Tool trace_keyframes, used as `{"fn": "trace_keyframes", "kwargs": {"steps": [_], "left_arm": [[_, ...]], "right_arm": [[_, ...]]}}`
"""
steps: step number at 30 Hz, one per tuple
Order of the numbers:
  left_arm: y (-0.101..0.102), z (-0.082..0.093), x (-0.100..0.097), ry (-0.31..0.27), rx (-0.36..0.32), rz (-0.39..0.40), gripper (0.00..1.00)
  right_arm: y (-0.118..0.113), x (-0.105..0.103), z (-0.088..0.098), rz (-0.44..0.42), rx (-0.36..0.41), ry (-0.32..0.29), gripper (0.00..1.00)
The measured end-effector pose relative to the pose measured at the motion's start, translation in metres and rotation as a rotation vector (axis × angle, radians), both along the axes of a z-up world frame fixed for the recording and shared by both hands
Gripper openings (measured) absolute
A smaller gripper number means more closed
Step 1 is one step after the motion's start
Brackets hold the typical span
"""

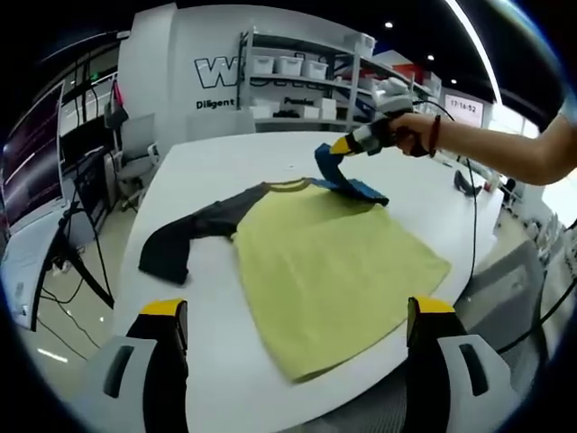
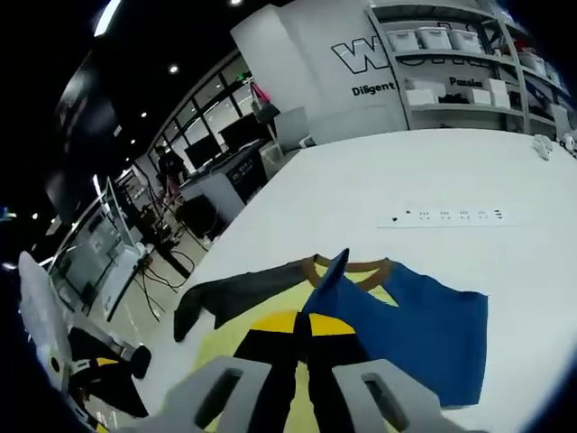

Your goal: Fold the garment on the visible template until the final outline fits inside the template.

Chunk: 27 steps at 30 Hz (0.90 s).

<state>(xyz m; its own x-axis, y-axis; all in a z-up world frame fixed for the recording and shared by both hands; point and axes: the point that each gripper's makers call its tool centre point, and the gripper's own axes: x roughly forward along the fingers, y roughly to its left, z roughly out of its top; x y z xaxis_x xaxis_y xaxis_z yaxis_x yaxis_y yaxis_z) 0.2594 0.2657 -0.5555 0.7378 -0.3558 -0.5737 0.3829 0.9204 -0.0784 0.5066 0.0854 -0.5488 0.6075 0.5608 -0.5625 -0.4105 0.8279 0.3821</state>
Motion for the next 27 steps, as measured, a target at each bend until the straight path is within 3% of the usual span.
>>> {"fn": "trace_keyframes", "kwargs": {"steps": [7,18,27], "left_arm": [[0.002,0.002,-0.002,-0.004,-0.009,0.008,0.99],[0.009,0.002,-0.006,-0.002,-0.019,0.025,0.99],[0.013,0.0,-0.008,0.003,-0.021,0.034,0.99]], "right_arm": [[0.046,-0.002,0.001,0.077,-0.018,-0.01,0.0],[0.095,-0.008,-0.011,0.139,-0.035,0.018,0.0],[0.111,-0.013,-0.026,0.164,-0.058,0.042,0.0]]}}
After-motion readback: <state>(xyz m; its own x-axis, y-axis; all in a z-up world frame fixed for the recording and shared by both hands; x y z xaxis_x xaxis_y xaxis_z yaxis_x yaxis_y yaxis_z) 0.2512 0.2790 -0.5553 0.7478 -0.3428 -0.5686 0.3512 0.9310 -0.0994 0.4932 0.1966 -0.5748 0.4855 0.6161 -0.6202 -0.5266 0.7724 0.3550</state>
